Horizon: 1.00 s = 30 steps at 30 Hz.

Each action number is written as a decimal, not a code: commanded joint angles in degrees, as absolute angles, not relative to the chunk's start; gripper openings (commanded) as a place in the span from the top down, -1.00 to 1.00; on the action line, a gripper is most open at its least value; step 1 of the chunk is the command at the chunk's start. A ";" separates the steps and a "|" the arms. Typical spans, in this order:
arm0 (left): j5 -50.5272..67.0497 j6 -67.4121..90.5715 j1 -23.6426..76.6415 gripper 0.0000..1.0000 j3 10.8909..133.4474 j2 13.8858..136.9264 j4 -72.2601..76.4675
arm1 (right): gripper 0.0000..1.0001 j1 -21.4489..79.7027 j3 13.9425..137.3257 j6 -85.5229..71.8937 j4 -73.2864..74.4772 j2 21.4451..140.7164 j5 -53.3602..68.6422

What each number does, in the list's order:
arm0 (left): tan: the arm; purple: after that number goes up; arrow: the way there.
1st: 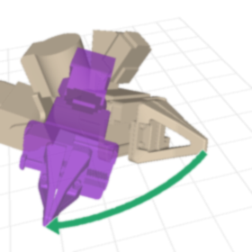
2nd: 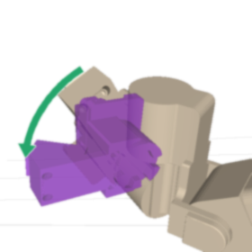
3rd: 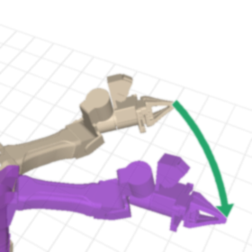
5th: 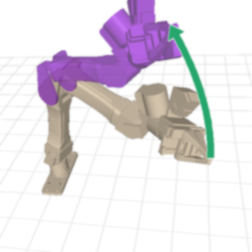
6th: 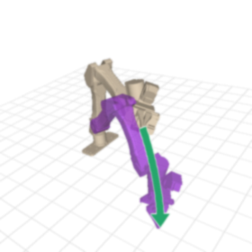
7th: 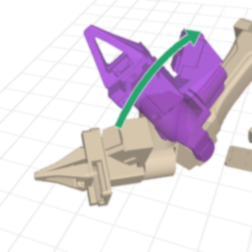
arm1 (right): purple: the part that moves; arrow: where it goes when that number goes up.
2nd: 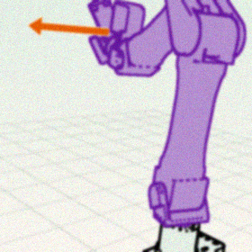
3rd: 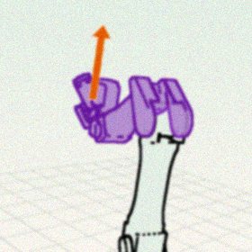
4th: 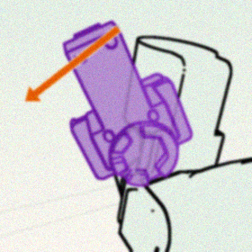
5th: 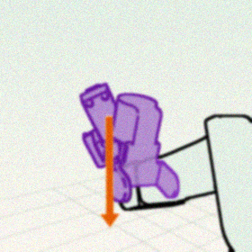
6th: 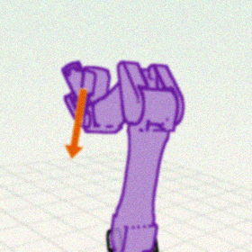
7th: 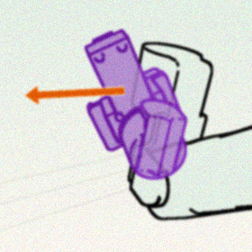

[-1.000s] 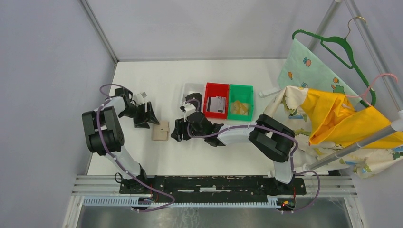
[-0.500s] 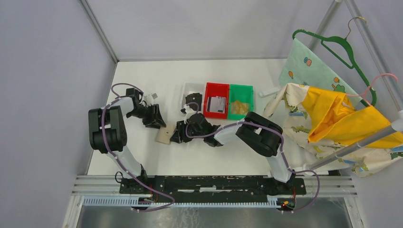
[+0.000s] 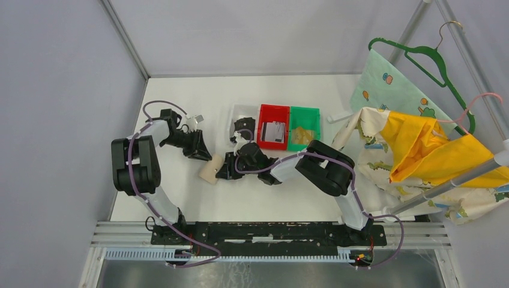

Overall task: Take the credit cards out of the card holder
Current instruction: Pick up the card holder from the center of the board.

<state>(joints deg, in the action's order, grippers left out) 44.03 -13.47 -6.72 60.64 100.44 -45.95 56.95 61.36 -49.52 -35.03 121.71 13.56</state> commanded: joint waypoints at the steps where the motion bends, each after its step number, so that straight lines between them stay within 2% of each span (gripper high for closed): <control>1: 49.69 -17.29 -4.79 0.37 60.18 98.98 -49.97 | 0.26 56.34 60.03 -50.10 -37.08 122.68 12.32; 6: 51.39 -19.79 -3.35 0.21 60.14 99.86 -51.58 | 0.27 55.52 56.02 -50.52 -40.18 121.74 12.04; 11: 47.19 -19.70 -1.25 0.14 59.84 101.57 -51.09 | 0.27 54.85 53.07 -51.04 -42.96 121.13 11.89; 15: 44.01 -18.07 0.72 -0.16 60.22 102.99 -50.52 | 0.28 54.50 52.07 -51.31 -44.23 121.42 11.88; 17: 42.44 -17.21 2.51 -0.16 60.28 103.09 -50.00 | 0.28 54.42 51.48 -51.43 -44.96 121.62 11.78; 21: 41.52 -16.50 5.20 0.19 60.21 102.36 -49.37 | 0.29 54.14 49.98 -52.04 -47.25 121.79 11.77; 26: 41.80 -16.70 5.55 0.93 62.06 101.77 -50.28 | 0.25 53.78 48.55 -51.86 -48.58 120.48 12.19; 28: 42.38 -16.77 5.55 0.97 63.11 100.85 -51.09 | 0.08 53.79 47.85 -51.77 -48.91 119.62 12.22; 30: 43.21 -16.64 5.61 0.96 64.22 99.55 -52.24 | -0.18 53.66 46.85 -51.90 -49.33 118.11 11.97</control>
